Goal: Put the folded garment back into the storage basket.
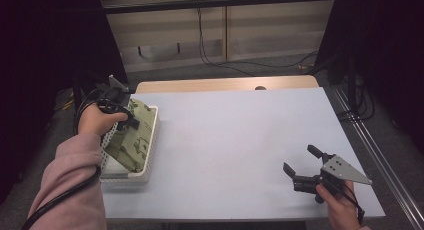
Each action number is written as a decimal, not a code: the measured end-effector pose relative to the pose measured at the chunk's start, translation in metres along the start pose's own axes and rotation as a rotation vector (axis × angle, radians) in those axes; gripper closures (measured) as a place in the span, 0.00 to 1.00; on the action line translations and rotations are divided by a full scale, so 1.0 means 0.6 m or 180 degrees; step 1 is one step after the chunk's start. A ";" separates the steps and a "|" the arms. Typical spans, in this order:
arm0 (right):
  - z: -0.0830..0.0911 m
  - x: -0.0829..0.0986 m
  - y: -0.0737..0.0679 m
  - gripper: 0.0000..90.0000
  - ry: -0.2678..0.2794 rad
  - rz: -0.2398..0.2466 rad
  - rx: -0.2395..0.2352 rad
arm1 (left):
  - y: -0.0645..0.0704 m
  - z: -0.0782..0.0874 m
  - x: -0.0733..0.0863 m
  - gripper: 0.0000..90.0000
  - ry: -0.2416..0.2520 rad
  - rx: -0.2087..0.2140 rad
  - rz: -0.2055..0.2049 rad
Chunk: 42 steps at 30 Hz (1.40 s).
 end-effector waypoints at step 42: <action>0.000 -0.002 -0.002 0.01 0.0026 -0.0039 -0.0004 | -0.011 -0.053 0.022 0.80 0.0031 0.0040 0.0013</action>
Point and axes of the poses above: each handheld gripper's, and its own axes: z roughly backward along the jaws, x roughly out of its underside, y roughly to its right, the point moved 8 cm from there along -z, roughly forward along the jaws, and after that the axes turned 6 degrees about -x, right-handed, at the moved point
